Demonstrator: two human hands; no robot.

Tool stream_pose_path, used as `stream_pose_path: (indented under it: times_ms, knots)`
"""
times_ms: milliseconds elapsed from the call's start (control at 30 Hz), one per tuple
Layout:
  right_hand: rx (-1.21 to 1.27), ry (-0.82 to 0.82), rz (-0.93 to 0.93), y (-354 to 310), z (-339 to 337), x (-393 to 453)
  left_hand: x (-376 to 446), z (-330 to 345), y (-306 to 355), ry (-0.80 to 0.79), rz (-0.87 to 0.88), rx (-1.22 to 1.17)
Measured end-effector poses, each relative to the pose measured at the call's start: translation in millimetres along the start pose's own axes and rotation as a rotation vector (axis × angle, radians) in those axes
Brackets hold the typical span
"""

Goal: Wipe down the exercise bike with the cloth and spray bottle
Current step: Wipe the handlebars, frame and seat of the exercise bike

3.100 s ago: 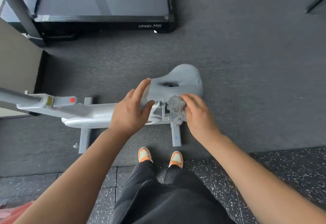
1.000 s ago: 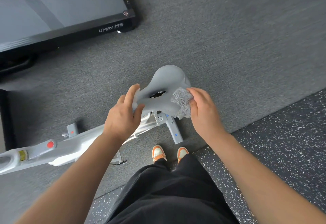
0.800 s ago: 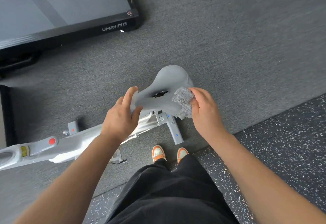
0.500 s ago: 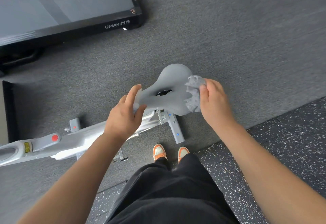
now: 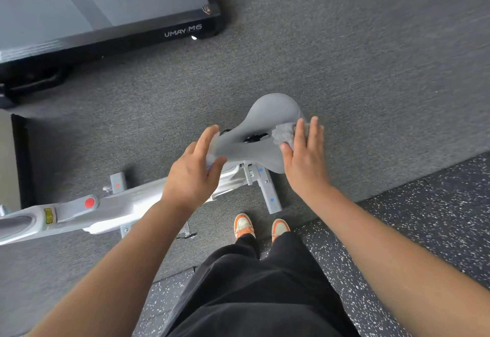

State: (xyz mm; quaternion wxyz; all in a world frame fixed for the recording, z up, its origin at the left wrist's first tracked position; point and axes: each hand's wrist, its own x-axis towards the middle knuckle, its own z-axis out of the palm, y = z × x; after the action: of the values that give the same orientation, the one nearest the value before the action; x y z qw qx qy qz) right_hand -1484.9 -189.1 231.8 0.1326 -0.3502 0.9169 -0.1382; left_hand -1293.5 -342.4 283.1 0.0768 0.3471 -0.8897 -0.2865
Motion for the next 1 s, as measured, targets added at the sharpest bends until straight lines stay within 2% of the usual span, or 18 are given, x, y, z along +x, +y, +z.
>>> stream_pose_path:
  times_ms: [233,333,433,567,633,800,867,1000]
  knots:
    - [-0.034,0.054,0.156,-23,0,56,3,-4,-3,0.019,0.003,-0.001]
    - [-0.104,0.059,-0.006,-40,9,44,3,-5,-3,0.025,-0.002,-0.001]
    - [-0.176,-0.016,-0.222,-42,15,29,4,-2,-1,0.021,0.013,-0.001]
    - [-0.203,-0.051,-0.305,-23,5,25,6,3,3,0.017,0.019,0.005]
    - [-0.178,-0.041,-0.23,-12,0,32,6,4,4,0.023,0.021,-0.005]
    - [-0.007,-0.004,0.166,-13,-2,57,5,5,3,0.025,0.014,-0.015]
    - [-0.039,0.03,0.2,-26,3,55,3,6,2,0.012,0.019,-0.013]
    - [-0.147,0.024,-0.096,-41,13,31,5,8,2,0.002,0.028,-0.014]
